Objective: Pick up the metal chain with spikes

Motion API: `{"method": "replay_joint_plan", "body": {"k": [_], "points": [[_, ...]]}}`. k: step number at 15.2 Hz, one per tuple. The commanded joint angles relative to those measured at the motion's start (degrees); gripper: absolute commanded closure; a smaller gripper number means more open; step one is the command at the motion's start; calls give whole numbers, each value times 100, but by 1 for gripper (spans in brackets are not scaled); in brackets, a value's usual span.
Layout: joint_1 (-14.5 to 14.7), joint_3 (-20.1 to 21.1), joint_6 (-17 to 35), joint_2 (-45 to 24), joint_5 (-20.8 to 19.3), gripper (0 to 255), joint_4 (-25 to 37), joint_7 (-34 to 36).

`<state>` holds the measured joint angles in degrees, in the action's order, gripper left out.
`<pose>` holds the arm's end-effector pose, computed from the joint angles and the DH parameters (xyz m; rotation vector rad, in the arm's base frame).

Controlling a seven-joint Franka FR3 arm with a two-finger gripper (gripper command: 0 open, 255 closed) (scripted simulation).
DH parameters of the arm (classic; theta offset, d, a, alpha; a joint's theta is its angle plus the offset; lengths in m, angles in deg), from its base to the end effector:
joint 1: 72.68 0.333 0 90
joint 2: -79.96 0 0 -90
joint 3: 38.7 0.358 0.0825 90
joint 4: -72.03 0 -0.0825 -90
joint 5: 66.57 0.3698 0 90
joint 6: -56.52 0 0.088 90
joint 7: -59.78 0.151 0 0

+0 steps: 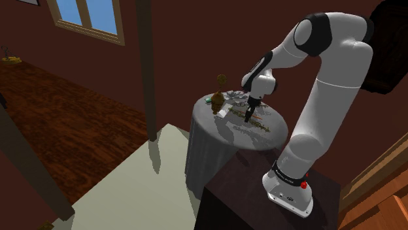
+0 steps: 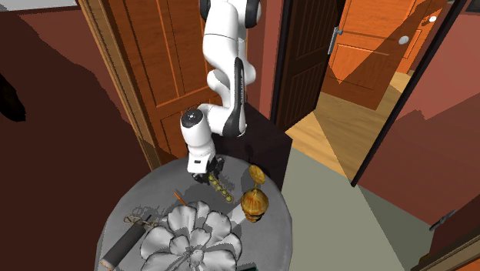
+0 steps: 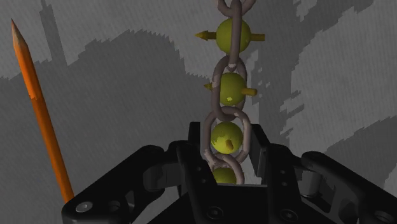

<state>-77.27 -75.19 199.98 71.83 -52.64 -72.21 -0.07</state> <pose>0.3336 -0.2927 0.2360 -3.0135 -0.1852 0.0581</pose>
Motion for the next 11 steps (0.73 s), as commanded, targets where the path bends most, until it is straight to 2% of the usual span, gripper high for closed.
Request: {"method": "replay_joint_plan", "body": {"k": [1,9,11], "points": [[50,-73,-147,185,-231,255,15,183],[87,-201,-748,919,-1022,255,82,780],[83,-197,-760,932,-1035,255,84,790]]}}
